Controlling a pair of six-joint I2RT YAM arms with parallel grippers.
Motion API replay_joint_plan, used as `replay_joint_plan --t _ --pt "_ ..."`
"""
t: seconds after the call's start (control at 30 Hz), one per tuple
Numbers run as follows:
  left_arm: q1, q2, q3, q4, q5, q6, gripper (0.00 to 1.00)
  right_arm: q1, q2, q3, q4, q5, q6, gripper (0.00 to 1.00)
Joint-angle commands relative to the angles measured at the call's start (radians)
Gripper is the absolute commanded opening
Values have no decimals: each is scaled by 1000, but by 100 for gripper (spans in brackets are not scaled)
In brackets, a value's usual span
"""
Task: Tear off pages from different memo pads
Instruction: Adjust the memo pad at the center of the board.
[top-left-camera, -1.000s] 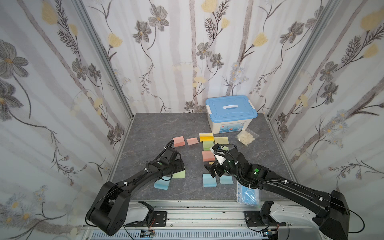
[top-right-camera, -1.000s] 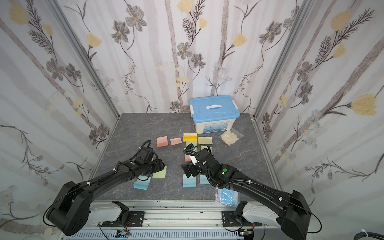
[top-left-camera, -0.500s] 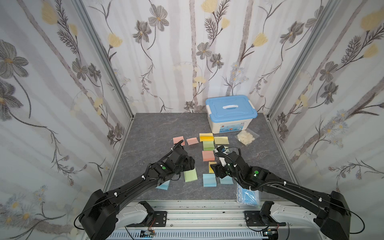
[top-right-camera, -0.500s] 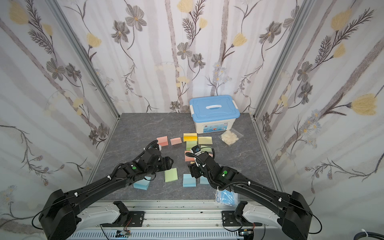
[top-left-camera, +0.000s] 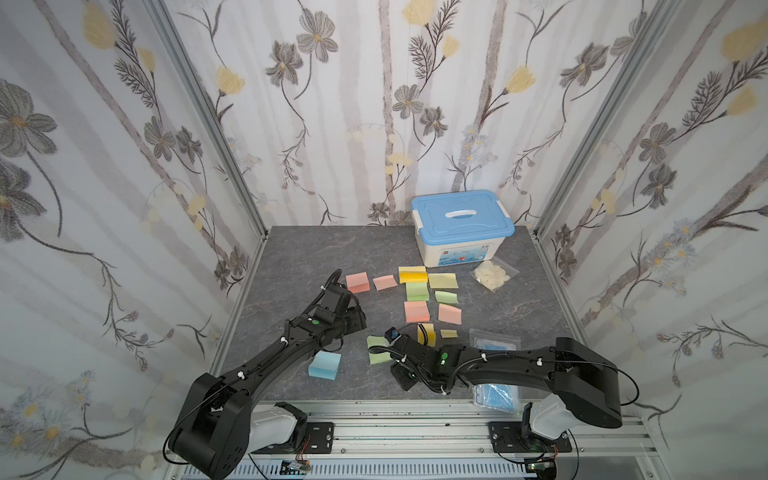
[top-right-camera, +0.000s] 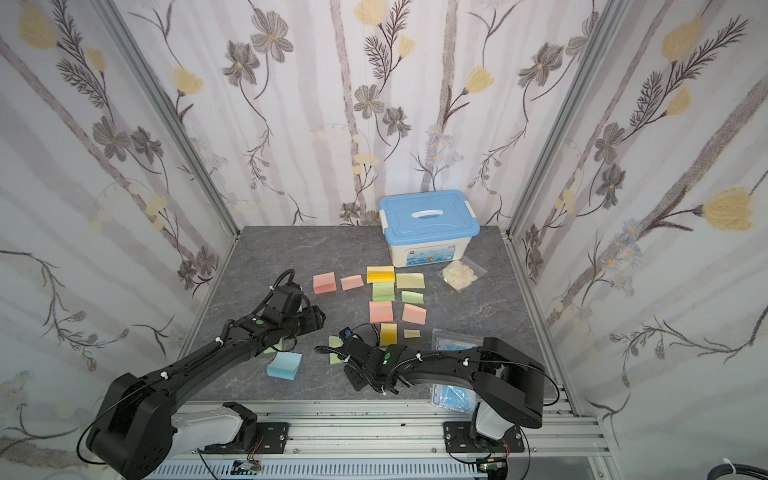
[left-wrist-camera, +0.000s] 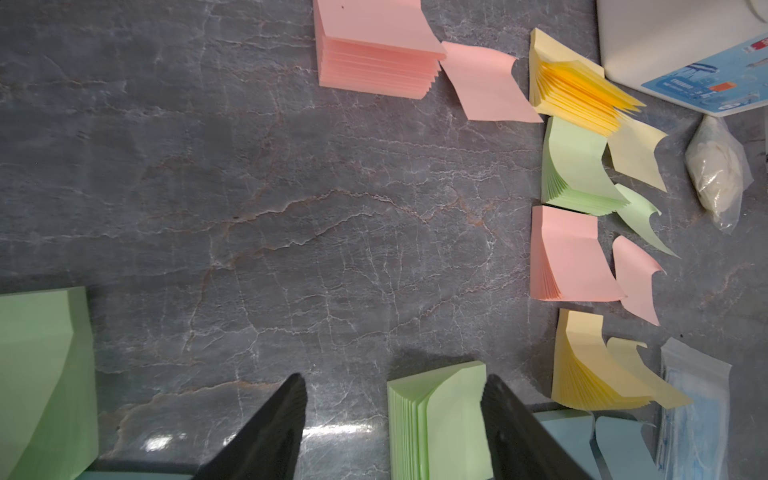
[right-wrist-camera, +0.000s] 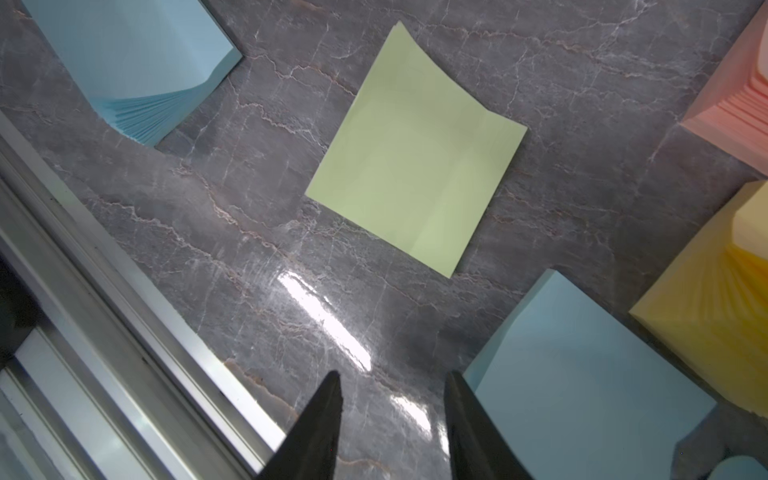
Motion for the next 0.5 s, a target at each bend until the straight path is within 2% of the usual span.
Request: replay_joint_plan --t 0.0,0.27,0.47 --pt "16 2 -14 36 13 22 70 -4 64 31 9 4 18 33" --pt "35 1 -50 76 25 53 71 -42 205 121 9 -28 6 33" --pt "43 -10 -81 84 36 59 71 -127 255 174 11 -47 -37 33"
